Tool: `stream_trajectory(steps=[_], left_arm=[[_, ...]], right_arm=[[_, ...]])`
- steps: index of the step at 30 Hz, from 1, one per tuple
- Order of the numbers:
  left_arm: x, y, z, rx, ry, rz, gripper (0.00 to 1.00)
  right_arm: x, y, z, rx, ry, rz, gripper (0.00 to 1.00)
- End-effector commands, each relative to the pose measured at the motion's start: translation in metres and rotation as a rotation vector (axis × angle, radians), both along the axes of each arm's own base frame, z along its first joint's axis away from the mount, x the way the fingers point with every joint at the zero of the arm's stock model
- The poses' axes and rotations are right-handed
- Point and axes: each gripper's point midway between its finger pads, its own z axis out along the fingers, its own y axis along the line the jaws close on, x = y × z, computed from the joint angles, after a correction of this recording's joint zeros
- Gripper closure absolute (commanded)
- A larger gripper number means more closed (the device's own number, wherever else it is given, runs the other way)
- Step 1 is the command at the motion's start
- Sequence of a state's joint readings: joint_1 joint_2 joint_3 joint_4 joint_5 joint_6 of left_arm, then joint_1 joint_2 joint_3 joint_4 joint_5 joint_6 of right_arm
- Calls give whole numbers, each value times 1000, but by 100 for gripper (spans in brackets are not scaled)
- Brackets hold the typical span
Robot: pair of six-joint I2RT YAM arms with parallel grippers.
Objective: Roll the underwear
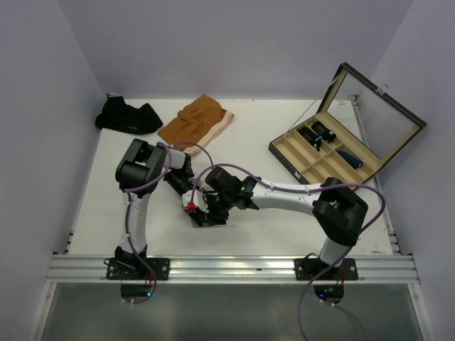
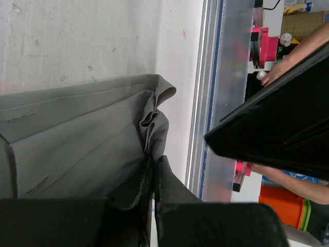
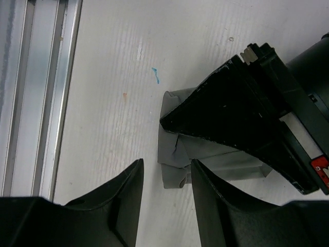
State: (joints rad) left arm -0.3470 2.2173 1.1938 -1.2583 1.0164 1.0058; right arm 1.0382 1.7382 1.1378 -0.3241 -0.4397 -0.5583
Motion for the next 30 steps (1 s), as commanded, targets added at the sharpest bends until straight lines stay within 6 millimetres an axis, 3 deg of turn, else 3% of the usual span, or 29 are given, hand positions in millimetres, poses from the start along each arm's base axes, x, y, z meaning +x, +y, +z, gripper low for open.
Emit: stream_trajectory(steps=[1, 7, 15, 21, 22, 26, 27, 29, 30], left_arm=[[18, 23, -53, 69, -200, -129, 100], [22, 22, -54, 70, -220, -127, 99], [23, 22, -57, 77, -220, -126, 97], [32, 20, -52, 83, -272, -98, 93], [33, 19, -51, 76, -290, -87, 91], [54, 9, -13, -6, -421, 46, 67], [65, 6, 10, -37, -511, 86, 60], [82, 9, 26, -38, -597, 199, 54], [101, 9, 53, -72, -741, 245, 53]], right_arm=[[13, 19, 1, 82, -76, 4, 54], [8, 17, -24, 68, -87, 81, 55], [-2, 2, -54, 5, -69, 139, 65], [-14, -3, -64, -20, 8, 131, 86], [-18, -5, -67, -28, 35, 133, 94], [-31, -13, -66, -33, 146, 84, 100], [-33, -14, -65, -34, 174, 76, 100], [-42, -21, -68, -49, 249, 49, 100], [-42, -24, -69, -54, 272, 33, 100]])
